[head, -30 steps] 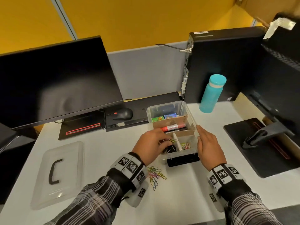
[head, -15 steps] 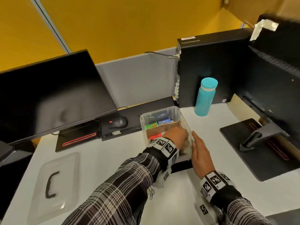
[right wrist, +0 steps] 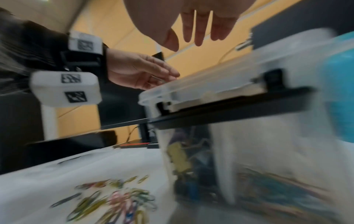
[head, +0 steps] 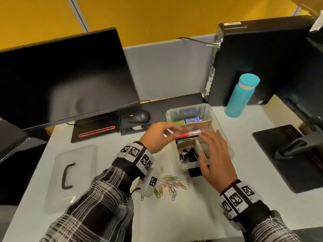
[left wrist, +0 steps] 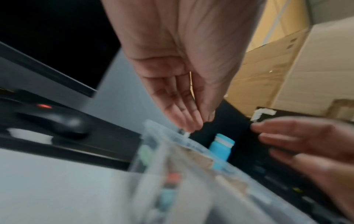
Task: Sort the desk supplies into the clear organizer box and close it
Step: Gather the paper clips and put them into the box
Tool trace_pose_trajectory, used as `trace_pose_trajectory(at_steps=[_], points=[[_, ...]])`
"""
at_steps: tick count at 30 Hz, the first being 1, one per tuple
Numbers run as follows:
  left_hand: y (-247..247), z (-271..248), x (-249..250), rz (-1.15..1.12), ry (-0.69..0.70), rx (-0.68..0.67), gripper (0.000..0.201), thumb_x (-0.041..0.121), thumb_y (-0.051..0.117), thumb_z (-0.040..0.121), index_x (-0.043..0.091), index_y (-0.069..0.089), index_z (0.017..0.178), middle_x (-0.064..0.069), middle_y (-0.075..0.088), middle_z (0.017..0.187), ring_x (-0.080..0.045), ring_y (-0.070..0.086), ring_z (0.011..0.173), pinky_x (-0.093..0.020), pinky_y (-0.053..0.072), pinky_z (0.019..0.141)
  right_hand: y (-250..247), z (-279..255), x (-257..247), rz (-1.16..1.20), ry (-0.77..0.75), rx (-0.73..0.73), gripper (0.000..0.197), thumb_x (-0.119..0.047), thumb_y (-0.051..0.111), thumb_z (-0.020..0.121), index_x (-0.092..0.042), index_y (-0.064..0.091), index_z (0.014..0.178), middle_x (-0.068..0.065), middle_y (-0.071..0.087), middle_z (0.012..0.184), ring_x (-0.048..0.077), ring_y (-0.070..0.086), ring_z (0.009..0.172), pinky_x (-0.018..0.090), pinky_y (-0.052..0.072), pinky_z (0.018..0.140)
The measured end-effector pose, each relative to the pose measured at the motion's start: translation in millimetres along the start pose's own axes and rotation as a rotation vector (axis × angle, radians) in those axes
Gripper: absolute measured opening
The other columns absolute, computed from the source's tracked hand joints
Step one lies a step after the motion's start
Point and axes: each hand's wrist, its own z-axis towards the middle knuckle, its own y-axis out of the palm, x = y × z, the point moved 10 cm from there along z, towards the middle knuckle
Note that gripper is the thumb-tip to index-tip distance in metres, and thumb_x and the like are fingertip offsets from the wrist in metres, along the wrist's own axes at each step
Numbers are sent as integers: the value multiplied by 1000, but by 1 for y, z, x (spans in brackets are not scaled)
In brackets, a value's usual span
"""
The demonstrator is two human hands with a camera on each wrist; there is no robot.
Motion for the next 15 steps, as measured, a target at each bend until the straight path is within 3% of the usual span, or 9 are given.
trace_pose_trajectory(at_steps=[2,5,7,9,12,15], points=[[-21,-23,-42,97,-83,65,17,19,65,87,22,69,103,11,68,96,2,57,73,-14,45,70,26,-6,-37,23,-112,-117,38,-27,42,91,-18,42,127,6,52,127,19,43,121,28,30,108],[-25,-60,-115,195,-270,3,22,25,70,83,24,67,105,11,64,96,-4,58,75,-21,46,74,88,-33,-73,41,-165,-413,34,-32,40,92,-19,43,123,0,51,121,13,47,110,24,44,92],[-14,-88,-154,172,-388,-100,37,33,78,75,24,65,108,11,62,98,-7,60,77,-22,48,73,131,-56,-72,-24,-84,-651,45,-41,36,91,-17,42,129,-1,43,126,16,49,111,27,49,86],[3,-113,-177,172,-436,-231,56,42,83,65,28,59,113,13,58,103,-7,60,81,-20,49,73,153,-73,-51,-165,57,-796,57,-47,45,90,-13,35,135,2,35,133,20,48,114,31,49,88],[24,-142,-190,228,-426,-370,77,48,86,55,34,48,121,15,50,107,-7,59,83,-19,49,74,154,-86,-18,-289,267,-847,77,-50,62,83,-12,26,140,5,28,141,22,45,118,32,46,91],[34,-157,-195,259,-380,-376,83,48,86,54,36,43,124,14,45,107,-7,56,83,-18,49,73,153,-100,5,-332,411,-842,97,-53,71,74,-11,18,144,6,23,144,24,40,125,34,45,97]])
